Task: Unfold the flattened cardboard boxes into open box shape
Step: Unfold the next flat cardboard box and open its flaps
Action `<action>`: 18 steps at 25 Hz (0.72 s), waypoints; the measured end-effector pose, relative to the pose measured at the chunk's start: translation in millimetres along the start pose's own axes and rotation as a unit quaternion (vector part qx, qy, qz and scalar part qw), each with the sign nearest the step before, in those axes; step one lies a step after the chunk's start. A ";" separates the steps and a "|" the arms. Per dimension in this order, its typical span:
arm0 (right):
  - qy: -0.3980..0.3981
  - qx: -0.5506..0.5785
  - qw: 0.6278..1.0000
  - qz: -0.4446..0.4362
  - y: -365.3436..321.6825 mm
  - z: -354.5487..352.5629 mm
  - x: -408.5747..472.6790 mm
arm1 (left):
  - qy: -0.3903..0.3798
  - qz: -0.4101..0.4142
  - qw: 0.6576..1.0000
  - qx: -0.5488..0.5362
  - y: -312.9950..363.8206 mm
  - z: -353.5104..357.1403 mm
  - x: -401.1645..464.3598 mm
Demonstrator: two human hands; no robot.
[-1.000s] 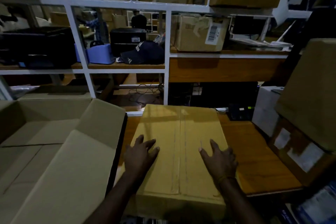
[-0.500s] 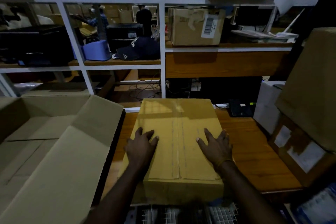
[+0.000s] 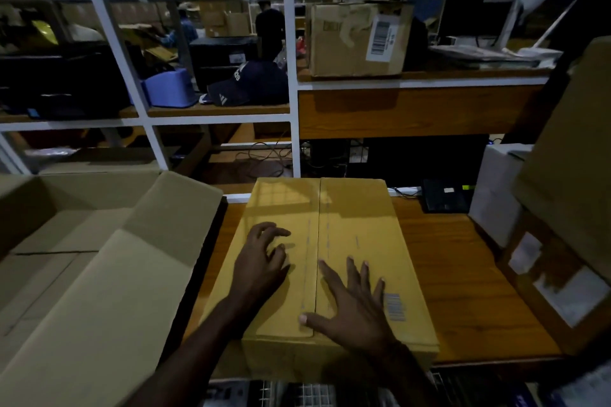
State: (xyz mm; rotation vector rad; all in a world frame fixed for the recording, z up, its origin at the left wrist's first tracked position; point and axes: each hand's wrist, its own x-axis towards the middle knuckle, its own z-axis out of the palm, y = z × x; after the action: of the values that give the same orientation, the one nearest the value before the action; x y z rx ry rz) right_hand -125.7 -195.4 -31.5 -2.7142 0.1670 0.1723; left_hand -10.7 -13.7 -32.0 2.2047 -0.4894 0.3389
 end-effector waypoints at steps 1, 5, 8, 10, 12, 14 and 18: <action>-0.009 -0.013 1.000 -0.001 -1.5 0.2 0.4 | -0.029 0.019 0.999 0.003 -0.3 2.1 6.0; -0.023 -0.015 0.999 0.043 -8.1 -1.0 7.0 | -0.159 0.097 0.977 0.109 -11.2 17.8 35.3; 0.011 -0.008 0.992 0.123 -23.6 3.3 9.9 | -0.194 0.147 0.958 0.154 -21.2 32.4 53.5; 0.033 -0.004 0.985 0.170 -33.7 5.6 12.2 | -0.186 0.156 0.960 0.141 -21.5 39.2 56.9; 0.057 0.000 0.979 0.196 -46.2 6.2 13.3 | -0.182 0.194 0.959 0.101 -18.7 43.8 57.6; 0.084 0.001 0.975 0.203 -58.4 7.4 12.3 | -0.186 0.219 0.957 0.044 -13.9 46.8 57.8; 0.114 0.016 0.972 0.204 -72.8 4.9 0.2 | -0.189 0.171 0.961 -0.103 0.0 51.3 51.7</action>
State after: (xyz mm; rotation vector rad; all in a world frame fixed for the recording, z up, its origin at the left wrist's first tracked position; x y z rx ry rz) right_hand -115.6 -127.4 -7.1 -2.6295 0.7882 -0.0269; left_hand 39.1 -65.7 -43.1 1.9790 -1.0723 0.0369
